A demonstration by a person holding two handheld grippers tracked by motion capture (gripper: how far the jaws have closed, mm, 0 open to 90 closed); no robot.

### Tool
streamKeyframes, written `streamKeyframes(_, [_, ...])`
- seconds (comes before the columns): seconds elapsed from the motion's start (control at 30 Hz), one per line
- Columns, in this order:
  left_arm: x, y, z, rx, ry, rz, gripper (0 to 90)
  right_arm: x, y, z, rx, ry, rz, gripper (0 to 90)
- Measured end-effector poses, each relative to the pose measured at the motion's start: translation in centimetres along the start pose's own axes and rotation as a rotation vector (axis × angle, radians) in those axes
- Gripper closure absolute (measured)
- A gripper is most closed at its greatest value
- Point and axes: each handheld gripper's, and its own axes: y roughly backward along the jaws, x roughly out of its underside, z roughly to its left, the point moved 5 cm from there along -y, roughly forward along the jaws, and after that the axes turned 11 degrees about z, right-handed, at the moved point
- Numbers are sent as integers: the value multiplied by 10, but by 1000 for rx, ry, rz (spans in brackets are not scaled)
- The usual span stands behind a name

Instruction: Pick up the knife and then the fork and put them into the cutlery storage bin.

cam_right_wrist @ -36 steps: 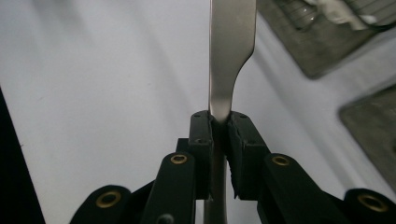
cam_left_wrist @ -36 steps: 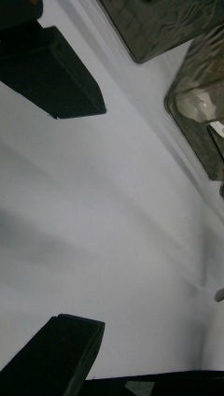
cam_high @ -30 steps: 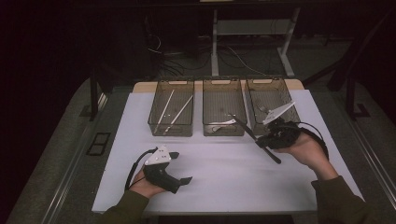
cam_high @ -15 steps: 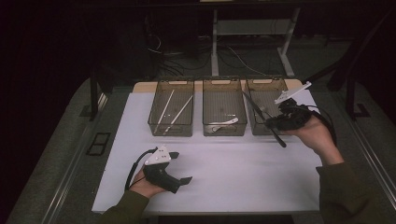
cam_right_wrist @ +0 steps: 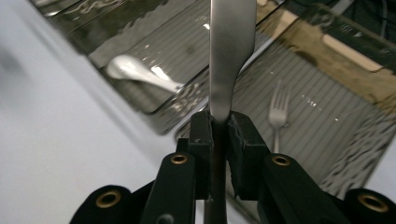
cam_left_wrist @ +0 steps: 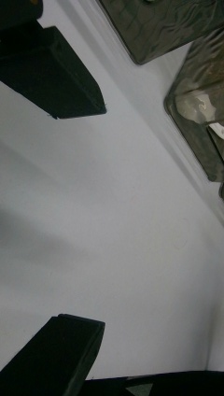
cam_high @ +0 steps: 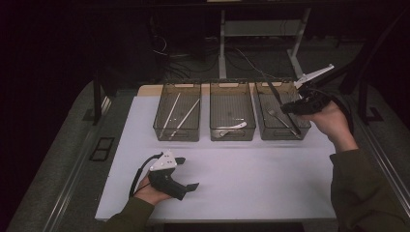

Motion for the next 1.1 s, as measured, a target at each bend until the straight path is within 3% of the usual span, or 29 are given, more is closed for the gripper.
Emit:
streamKeyframes(0.23, [0, 0, 0, 2, 6, 0, 0, -13, -1, -24, 58, -48, -25, 799])
streamKeyframes(0.5, [0, 0, 0, 4, 5, -1, 0, -23, -18, -42, 78, -93, -38, 799])
streamKeyframes(0.77, [0, 0, 0, 6, 3, 0, 0, -18, -41, -57, 87, -150, -1, 799])
streamKeyframes(1.1, [0, 0, -1, 6, 4, 1, 0, 2, -72, -66, 73, -200, 46, 798])
